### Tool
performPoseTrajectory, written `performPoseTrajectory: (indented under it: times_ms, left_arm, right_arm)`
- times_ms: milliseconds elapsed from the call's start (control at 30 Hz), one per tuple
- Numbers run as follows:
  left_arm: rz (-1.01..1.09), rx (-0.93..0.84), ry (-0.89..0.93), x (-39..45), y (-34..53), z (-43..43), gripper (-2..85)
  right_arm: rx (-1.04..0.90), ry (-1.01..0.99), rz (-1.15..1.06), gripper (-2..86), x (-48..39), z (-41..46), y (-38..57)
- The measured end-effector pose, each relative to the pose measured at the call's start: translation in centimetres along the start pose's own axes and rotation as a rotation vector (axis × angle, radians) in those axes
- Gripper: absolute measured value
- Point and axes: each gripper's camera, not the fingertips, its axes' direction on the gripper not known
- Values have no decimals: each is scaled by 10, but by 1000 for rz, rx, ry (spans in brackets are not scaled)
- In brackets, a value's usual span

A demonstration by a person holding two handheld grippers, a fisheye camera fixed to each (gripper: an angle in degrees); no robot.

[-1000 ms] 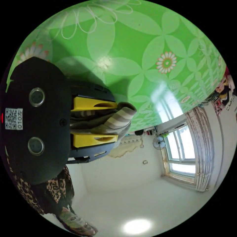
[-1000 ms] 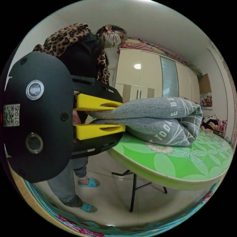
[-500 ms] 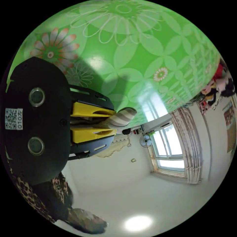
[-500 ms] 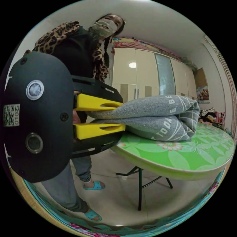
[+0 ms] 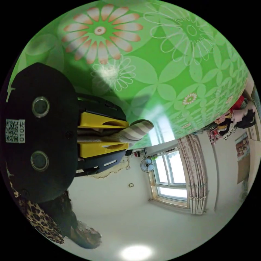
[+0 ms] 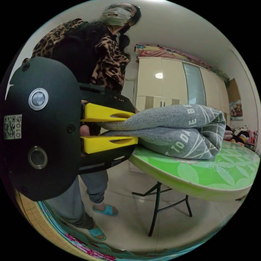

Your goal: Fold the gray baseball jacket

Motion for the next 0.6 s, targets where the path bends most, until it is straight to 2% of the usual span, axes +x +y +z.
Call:
performPoseTrajectory:
  times_ms: [300,500,600]
  left_arm:
    - [-17,-33,162,-23,11,21,46]
    - [6,-136,176,-14,7,48,43]
    - [47,-151,170,6,10,66,42]
  right_arm:
    - [86,-13,109,65,-19,5,60]
    - [145,28,114,66,-37,11,114]
    - [208,-38,113,65,-33,10,150]
